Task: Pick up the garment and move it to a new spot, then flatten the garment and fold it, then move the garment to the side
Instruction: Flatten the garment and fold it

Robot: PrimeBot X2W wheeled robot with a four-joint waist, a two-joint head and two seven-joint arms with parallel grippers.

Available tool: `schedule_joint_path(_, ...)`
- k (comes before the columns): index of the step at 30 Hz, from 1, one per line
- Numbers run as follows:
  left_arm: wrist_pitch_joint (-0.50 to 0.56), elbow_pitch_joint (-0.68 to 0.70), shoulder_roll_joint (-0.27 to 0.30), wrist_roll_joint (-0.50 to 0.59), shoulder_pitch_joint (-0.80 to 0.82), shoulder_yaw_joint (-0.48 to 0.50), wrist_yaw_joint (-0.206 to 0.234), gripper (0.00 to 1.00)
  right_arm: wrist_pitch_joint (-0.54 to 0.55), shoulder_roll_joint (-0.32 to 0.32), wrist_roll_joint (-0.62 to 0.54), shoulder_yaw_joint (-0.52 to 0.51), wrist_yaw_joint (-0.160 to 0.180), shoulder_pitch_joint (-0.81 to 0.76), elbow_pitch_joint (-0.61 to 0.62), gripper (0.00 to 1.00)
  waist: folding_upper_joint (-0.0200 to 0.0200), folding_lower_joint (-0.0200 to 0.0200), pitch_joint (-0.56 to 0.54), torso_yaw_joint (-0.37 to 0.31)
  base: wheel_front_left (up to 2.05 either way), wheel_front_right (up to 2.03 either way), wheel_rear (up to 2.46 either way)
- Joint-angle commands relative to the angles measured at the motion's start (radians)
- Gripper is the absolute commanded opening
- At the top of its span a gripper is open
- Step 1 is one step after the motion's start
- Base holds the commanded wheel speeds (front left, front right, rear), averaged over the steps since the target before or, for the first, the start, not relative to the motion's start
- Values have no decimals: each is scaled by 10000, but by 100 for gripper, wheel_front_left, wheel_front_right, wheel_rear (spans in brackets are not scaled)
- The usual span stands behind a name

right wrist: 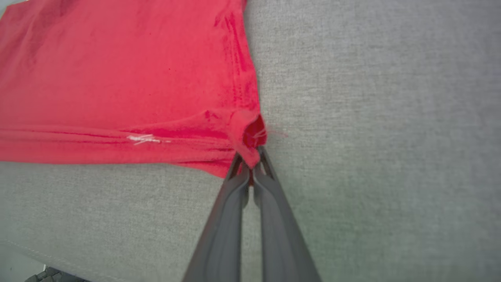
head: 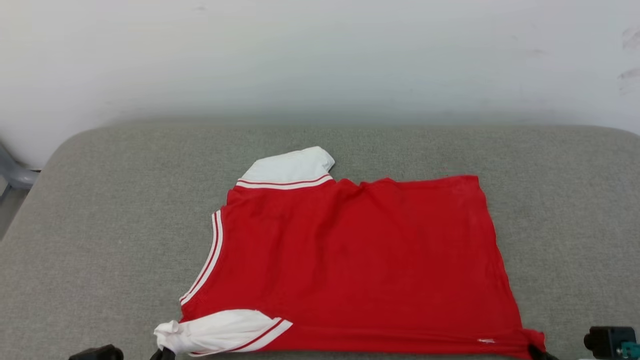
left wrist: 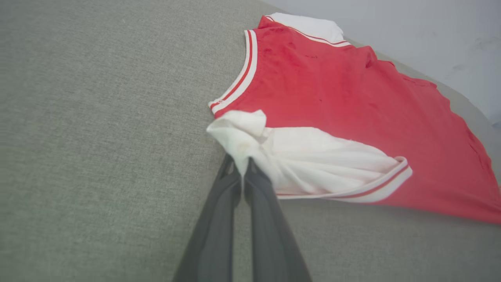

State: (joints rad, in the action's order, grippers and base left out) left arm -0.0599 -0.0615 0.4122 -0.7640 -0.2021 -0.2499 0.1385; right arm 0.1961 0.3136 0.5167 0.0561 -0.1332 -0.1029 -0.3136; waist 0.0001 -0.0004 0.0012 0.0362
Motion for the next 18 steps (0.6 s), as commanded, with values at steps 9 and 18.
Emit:
schedule_joint_path(9, 255, 1407, 346, 190, 19, 113, 434, 0, 1959, -1051, -1548, -1422, 36, -954, 3295, 0, -1, 4, 211, -12, 0, 0, 0)
schedule_joint_path(18, -17, 13, -19, 479, 2407, -325, -350, 0, 2484, -716, -1914, -773, 31, 969, 3352, 0, -1, 4, 1168, -133, 0, 0, 0)
